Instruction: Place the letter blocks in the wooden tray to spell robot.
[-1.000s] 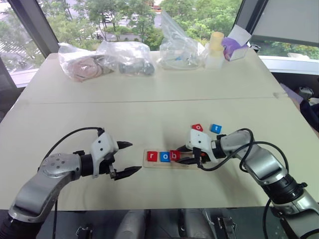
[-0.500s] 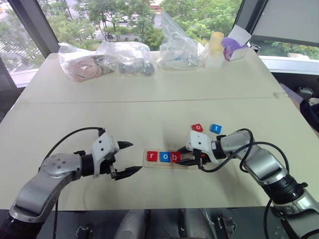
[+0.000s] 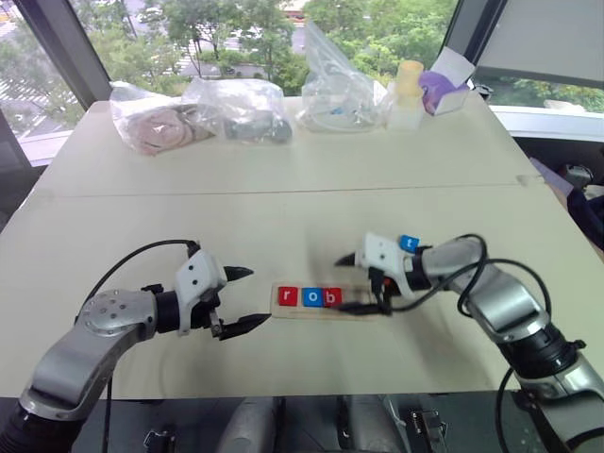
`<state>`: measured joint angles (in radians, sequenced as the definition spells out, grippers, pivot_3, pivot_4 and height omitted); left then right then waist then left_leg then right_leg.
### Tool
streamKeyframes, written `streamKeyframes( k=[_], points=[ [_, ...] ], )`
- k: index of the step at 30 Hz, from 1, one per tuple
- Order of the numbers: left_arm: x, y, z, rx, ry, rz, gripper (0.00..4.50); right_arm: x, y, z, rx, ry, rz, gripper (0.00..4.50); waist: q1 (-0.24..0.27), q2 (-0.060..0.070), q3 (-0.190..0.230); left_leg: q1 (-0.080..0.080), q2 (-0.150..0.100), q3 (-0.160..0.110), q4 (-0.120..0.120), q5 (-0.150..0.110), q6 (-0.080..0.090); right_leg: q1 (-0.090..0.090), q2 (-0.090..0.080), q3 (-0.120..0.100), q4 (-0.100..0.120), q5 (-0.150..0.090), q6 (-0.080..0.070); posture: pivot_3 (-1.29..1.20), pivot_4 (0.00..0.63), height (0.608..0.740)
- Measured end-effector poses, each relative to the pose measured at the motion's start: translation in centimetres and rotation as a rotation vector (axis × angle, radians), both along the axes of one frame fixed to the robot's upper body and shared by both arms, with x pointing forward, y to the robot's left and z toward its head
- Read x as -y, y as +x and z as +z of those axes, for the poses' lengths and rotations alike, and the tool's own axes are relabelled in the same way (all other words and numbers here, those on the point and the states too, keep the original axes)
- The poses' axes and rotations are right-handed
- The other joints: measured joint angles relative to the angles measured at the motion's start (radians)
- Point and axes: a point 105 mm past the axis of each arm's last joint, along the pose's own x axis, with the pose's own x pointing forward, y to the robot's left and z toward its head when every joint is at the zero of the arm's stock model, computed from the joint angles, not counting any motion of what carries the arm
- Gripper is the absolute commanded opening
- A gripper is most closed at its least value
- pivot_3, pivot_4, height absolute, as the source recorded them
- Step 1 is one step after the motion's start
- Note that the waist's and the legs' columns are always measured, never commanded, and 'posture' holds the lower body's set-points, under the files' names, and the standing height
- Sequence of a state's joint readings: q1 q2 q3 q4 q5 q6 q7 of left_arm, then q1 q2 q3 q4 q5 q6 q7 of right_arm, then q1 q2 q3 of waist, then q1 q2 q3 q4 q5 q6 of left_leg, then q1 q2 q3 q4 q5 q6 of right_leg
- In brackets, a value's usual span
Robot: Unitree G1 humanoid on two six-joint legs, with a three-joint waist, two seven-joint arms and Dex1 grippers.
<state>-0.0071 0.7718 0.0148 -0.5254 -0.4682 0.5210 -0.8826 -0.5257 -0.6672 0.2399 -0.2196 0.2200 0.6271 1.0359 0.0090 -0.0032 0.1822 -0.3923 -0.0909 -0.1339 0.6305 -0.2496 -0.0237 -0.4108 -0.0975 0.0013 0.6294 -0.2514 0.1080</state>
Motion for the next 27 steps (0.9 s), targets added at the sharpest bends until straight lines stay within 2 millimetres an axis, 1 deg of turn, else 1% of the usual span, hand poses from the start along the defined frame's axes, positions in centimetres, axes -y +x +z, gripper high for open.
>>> streamKeyframes(
  k=[1, 2, 4, 5, 8, 10, 13, 19, 22, 25, 27],
  points=[
    [0.0, 0.0, 0.0, 0.001, -0.002, 0.002, 4.50, 0.2, 1.3, 1.1, 0.035, 0.038, -0.070, 4.47, 0.000, 0.000, 0.000, 0.000, 0.000, 0.000, 0.000, 0.000, 0.000, 0.000, 0.000, 0.000, 0.000, 0.000, 0.000, 0.00, 0.150, 0.740],
    [0.1, 0.0, 0.0, 0.002, -0.009, 0.004, 4.50, 0.9, 2.5, 2.0, 0.062, 0.060, -0.153, 4.47, 0.002, 0.000, 0.000, 0.000, 0.000, 0.000, 0.000, 0.000, 0.000, 0.000, 0.000, 0.000, 0.000, 0.000, 0.000, 0.00, 0.150, 0.740],
    [0.1, 0.1, -0.1, 0.001, -0.010, 0.010, 4.50, 2.4, 4.1, 2.4, 0.079, 0.064, -0.299, 4.47, 0.005, -0.001, 0.000, 0.000, -0.001, 0.000, 0.000, 0.000, 0.000, 0.000, 0.000, 0.000, 0.000, 0.000, 0.000, 0.00, 0.150, 0.740],
    [0.1, 0.1, -0.1, 0.000, -0.010, 0.011, 4.50, 3.1, 4.7, 2.1, 0.072, 0.055, -0.361, 4.47, 0.006, 0.000, 0.000, 0.000, -0.001, -0.001, -0.001, 0.000, 0.000, 0.000, 0.000, 0.000, 0.000, 0.000, 0.000, 0.00, 0.150, 0.740],
    [0.2, 0.1, -0.1, 0.002, -0.017, 0.013, 4.50, 4.6, 5.8, 0.1, -0.011, 0.030, -0.569, 4.47, 0.003, 0.000, 0.000, -0.001, -0.001, 0.000, -0.001, 0.000, 0.000, -0.002, 0.000, 0.000, 0.000, 0.000, 0.000, 0.00, 0.150, 0.740],
    [0.4, 0.1, -0.2, -0.001, -0.019, 0.010, 4.50, 5.2, 5.8, -0.7, -0.057, 0.024, -0.661, 4.47, 0.000, 0.000, 0.000, -0.001, -0.001, 0.000, -0.002, 0.000, 0.000, -0.003, 0.000, 0.001, 0.001, 0.000, 0.000, 0.00, 0.150, 0.740],
    [0.5, 0.0, -0.3, -0.006, -0.021, 0.004, 4.50, 5.4, 5.4, -1.3, -0.083, 0.012, -0.727, 4.47, 0.000, 0.000, 0.000, -0.001, -0.001, 0.000, -0.002, 0.000, 0.000, -0.003, 0.000, 0.001, 0.001, 0.000, 0.000, 0.00, 0.150, 0.740],
    [0.7, 0.0, -0.3, -0.005, -0.022, -0.002, 4.50, 5.2, 4.0, -2.5, -0.128, -0.009, -0.793, 4.47, 0.000, 0.000, 0.000, -0.001, -0.001, 0.000, -0.001, 0.000, 0.000, -0.002, 0.001, 0.001, 0.001, 0.000, 0.000, 0.00, 0.150, 0.740],
    [0.8, 0.1, -0.3, -0.006, -0.024, -0.005, 4.50, 4.8, 3.6, -3.1, -0.156, -0.007, -0.799, 4.47, -0.001, 0.000, 0.000, -0.001, -0.001, 0.000, -0.001, 0.000, 0.000, -0.002, 0.001, 0.001, 0.001, 0.000, 0.000, 0.00, 0.150, 0.740],
    [1.0, 0.3, 0.0, 0.008, -0.025, -0.010, 4.50, 4.6, 3.6, -3.2, -0.165, -0.005, -0.810, 3.63, -0.003, 0.000, 0.000, -0.001, -0.001, 0.000, -0.001, 0.000, 0.000, -0.002, 0.001, 0.000, 0.002, 0.000, 0.000, 0.00, 0.150, 0.740],
    [1.1, 0.5, 0.1, 0.013, -0.028, -0.011, 4.50, 4.3, 3.6, -3.3, -0.165, 0.004, -0.814, 2.58, -0.005, 0.000, 0.000, -0.001, -0.001, 0.000, -0.001, 0.000, 0.000, -0.002, 0.001, 0.000, 0.002, 0.000, 0.000, 0.00, 0.150, 0.740]
  ],
)
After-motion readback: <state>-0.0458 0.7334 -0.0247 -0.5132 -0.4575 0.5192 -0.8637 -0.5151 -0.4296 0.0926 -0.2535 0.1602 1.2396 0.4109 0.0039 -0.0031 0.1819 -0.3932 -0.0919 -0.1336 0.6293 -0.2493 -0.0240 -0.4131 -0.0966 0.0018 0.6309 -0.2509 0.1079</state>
